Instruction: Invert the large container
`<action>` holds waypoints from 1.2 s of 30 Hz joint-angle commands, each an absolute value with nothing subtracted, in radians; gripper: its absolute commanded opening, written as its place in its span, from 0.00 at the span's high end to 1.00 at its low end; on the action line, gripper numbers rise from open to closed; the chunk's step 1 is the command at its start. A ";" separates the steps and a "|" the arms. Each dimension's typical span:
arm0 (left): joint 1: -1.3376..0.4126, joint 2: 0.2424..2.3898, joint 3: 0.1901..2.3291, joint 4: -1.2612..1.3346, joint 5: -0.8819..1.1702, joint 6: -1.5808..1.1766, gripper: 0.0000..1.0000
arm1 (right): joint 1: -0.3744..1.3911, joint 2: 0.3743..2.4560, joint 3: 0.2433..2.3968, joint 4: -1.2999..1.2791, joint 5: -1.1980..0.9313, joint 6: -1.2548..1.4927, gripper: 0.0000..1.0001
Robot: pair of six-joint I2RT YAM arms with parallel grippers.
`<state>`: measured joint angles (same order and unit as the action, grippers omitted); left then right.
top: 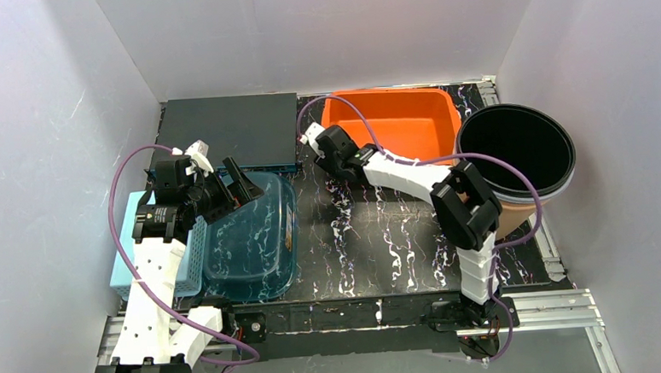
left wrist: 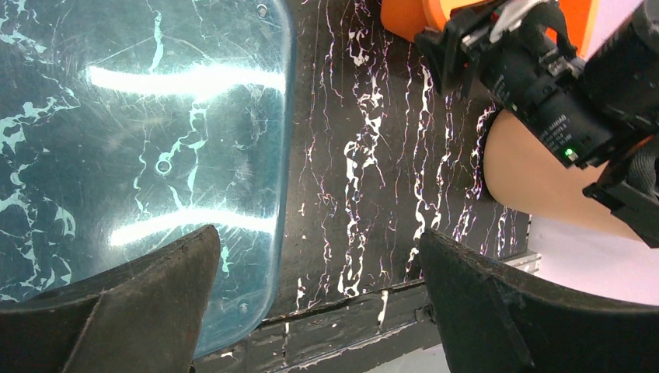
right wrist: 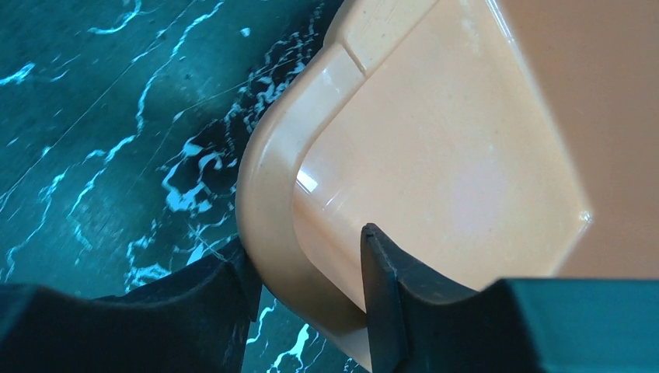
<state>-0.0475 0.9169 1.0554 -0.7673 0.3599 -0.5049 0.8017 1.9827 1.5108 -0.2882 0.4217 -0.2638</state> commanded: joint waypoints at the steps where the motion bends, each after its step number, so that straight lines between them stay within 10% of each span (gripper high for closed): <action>1: -0.042 0.910 1.071 -0.777 0.382 -0.498 0.02 | 0.806 1.870 1.438 -0.151 0.276 -0.236 0.66; 13: -0.041 0.941 1.057 -0.665 0.478 -0.598 0.02 | 0.807 1.720 1.324 -0.046 -0.047 -0.223 0.93; 36: -0.047 1.252 1.018 -0.130 0.724 -0.950 0.08 | 0.940 1.537 1.121 0.197 -0.333 -0.160 0.93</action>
<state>-0.0475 1.2034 0.9829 -0.1837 0.6495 -0.9447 0.9237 1.5921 1.1210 0.1059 -0.2886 -0.1856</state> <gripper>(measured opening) 0.938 0.358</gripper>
